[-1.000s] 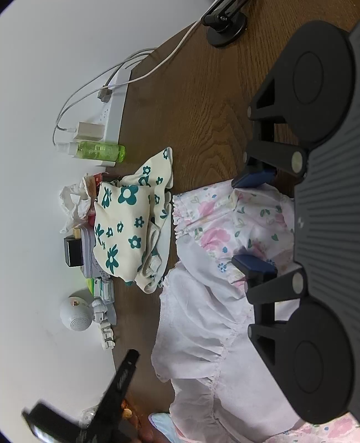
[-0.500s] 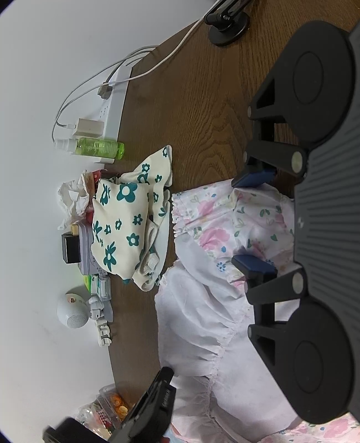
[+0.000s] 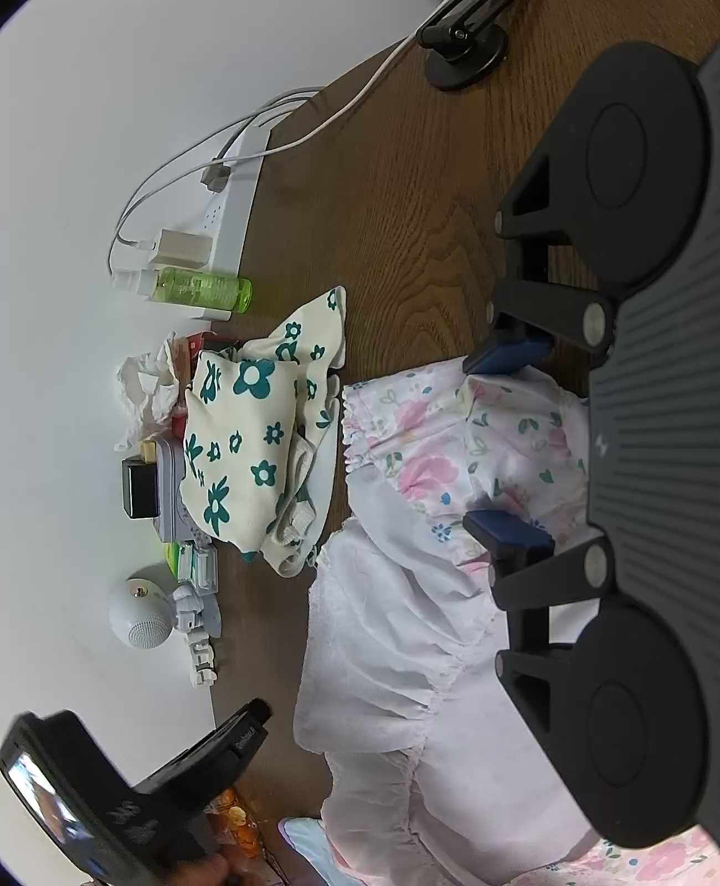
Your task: Fold clothes
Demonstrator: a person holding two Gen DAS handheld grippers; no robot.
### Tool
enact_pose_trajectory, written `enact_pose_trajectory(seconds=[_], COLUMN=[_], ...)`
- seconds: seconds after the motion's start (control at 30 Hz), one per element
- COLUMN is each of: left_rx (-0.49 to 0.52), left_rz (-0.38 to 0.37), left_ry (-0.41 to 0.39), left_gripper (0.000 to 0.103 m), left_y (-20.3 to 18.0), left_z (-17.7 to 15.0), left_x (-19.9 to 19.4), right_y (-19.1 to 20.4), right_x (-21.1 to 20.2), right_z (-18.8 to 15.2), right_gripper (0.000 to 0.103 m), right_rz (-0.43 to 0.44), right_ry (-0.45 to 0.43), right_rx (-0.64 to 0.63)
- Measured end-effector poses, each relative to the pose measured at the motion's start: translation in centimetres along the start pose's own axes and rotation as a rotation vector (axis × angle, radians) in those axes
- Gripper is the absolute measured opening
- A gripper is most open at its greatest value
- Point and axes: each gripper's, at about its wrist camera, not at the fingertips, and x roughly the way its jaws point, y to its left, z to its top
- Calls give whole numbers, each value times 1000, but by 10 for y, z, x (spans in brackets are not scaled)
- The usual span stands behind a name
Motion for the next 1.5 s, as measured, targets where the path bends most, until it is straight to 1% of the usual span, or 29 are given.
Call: enact_pose_trajectory(seconds=[0.03, 0.07, 0.13, 0.23, 0.37, 0.43, 0.47, 0.5, 0.53, 0.57, 0.63, 0.73, 0.83, 0.97, 1.03, 1.13, 1.17, 1.2, 1.23, 1.27, 1.3, 1.5], left_rx=[2, 4, 7, -54, -36, -36, -38, -40, -46, -53, -51, -49, -48, -56, -71, -125, -145, -171, -191, -209, -220, -248], left_rz=[-9, -11, -13, -79, -141, -151, -142, -128, -123, -120, -114, -76, -7, 98, 107, 90, 78, 74, 73, 72, 74, 61], left_ry=[0, -5, -15, -24, -6, -5, -3, 1, 5, 11, -9, -51, -91, -119, -134, -157, -166, -178, -194, -211, -217, -225], left_gripper=[34, 46, 46, 46, 46, 46, 44, 25, 11, 2, 1, 0, 0, 0, 0, 15, 28, 47, 54, 63, 69, 71], left_y=[2, 3, 6, 15, 8, 5, 4, 3, 2, 1, -1, -2, -4, -8, -7, -2, 1, 6, 12, 18, 23, 42], left_z=[-1, -3, -6, -10, -20, -24, -24, -25, -25, -25, -24, -19, -12, 0, 5, 6, 4, -1, -6, -13, -20, -81], left_x=[-3, -6, -13, -18, -14, -12, -9, -5, -4, -3, -4, -8, -11, -8, -6, -11, -15, -21, -28, -34, -40, -61], right_y=[0, 0, 1, 1, 1, 1, 1, 1, 1, 1, 1, 2, 2, 2, 2, 2, 2, 2, 2, 2, 2, 1], right_x=[0, 0, 0, 0, 0, 0, 0, 0, 0, 0, 0, 0, 0, 0, 0, 0, 0, 0, 0, 0, 0, -1], right_z=[0, 0, 0, 0, 0, 0, 0, -1, -1, 0, 0, 0, 0, -1, -1, -1, -1, -1, -1, -1, -1, -2], right_gripper=[55, 55, 56, 56, 56, 56, 56, 56, 56, 56, 56, 56, 56, 57, 57, 57, 57, 58, 58, 58, 58, 60], right_rz=[0, 0, 0, 0, 0, 0, -1, -1, -1, -2, -2, -3, -3, -4, -4, -3, -3, -3, -3, -3, -3, 1], right_ry=[0, -1, -1, -2, -2, -1, -1, -1, -1, -1, 0, -1, -1, -2, -2, -2, -2, -3, -3, -4, -4, -8], right_rx=[-1, -1, -3, -3, -3, -3, -4, -4, -5, -5, -6, -7, -8, -10, -10, -10, -11, -11, -11, -11, -10, -1])
